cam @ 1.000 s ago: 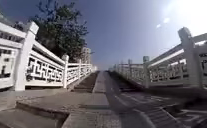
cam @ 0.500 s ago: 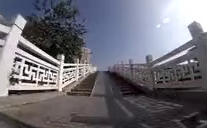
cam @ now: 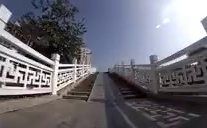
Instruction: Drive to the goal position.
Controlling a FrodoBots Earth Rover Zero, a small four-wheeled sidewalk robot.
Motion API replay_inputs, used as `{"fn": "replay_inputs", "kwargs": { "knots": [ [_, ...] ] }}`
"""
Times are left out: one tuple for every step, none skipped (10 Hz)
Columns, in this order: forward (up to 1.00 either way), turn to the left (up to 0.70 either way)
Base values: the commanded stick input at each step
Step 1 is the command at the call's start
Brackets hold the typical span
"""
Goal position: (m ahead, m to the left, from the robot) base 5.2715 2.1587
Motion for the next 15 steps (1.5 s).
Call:
{"fn": "replay_inputs", "kwargs": {
  "knots": [
    [0.70, 0.14],
    [0.70, 0.02],
    [0.70, 0.00],
    [0.70, 0.00],
    [0.70, 0.00],
    [0.70, 0.00],
    [0.70, 0.00],
    [0.70, 0.00],
    [0.70, 0.00],
    [0.70, 0.00],
    [0.70, 0.00],
    [0.70, 0.00],
    [0.70, 0.00],
    [0.70, 0.00],
    [0.70, 0.00]
  ]
}}
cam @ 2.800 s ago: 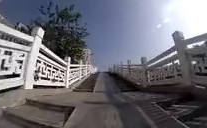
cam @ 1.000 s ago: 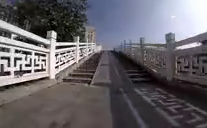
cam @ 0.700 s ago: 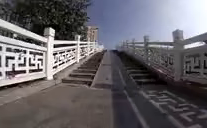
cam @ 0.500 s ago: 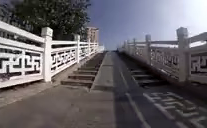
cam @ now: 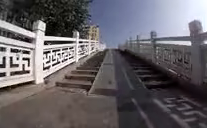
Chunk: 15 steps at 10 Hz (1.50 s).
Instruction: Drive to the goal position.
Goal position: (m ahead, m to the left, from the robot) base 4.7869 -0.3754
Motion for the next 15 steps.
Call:
{"fn": "replay_inputs", "kwargs": {
  "knots": [
    [0.70, 0.00],
    [0.70, 0.00],
    [0.70, 0.00],
    [0.70, 0.00],
    [0.70, 0.00],
    [0.70, -0.01],
    [0.70, -0.06],
    [0.70, -0.12],
    [0.70, -0.03],
    [0.70, 0.00],
    [0.70, 0.00],
    [0.70, 0.00],
    [0.70, 0.00],
    [0.70, 0.00],
    [0.70, 0.00]
  ]
}}
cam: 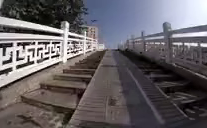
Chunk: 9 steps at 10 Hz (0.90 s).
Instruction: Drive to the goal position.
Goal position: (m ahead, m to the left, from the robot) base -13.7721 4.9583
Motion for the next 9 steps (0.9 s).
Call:
{"fn": "replay_inputs", "kwargs": {
  "knots": [
    [0.70, 0.00],
    [0.70, 0.00],
    [0.70, 0.00],
    [0.70, 0.00],
    [0.70, 0.00],
    [0.70, 0.00],
    [0.70, 0.00],
    [0.70, 0.00],
    [0.70, 0.00]
  ]
}}
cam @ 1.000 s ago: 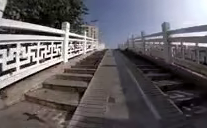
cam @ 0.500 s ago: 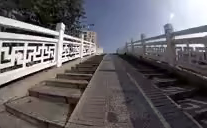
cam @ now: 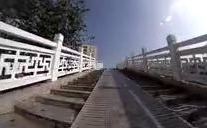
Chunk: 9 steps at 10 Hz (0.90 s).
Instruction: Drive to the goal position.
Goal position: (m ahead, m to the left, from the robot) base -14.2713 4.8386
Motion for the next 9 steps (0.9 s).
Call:
{"fn": "replay_inputs", "kwargs": {
  "knots": [
    [0.70, 0.00],
    [0.70, 0.00],
    [0.70, 0.00],
    [0.70, 0.00],
    [0.70, 0.00],
    [0.70, 0.01],
    [0.70, 0.01],
    [0.70, 0.01],
    [0.70, 0.01]
  ]
}}
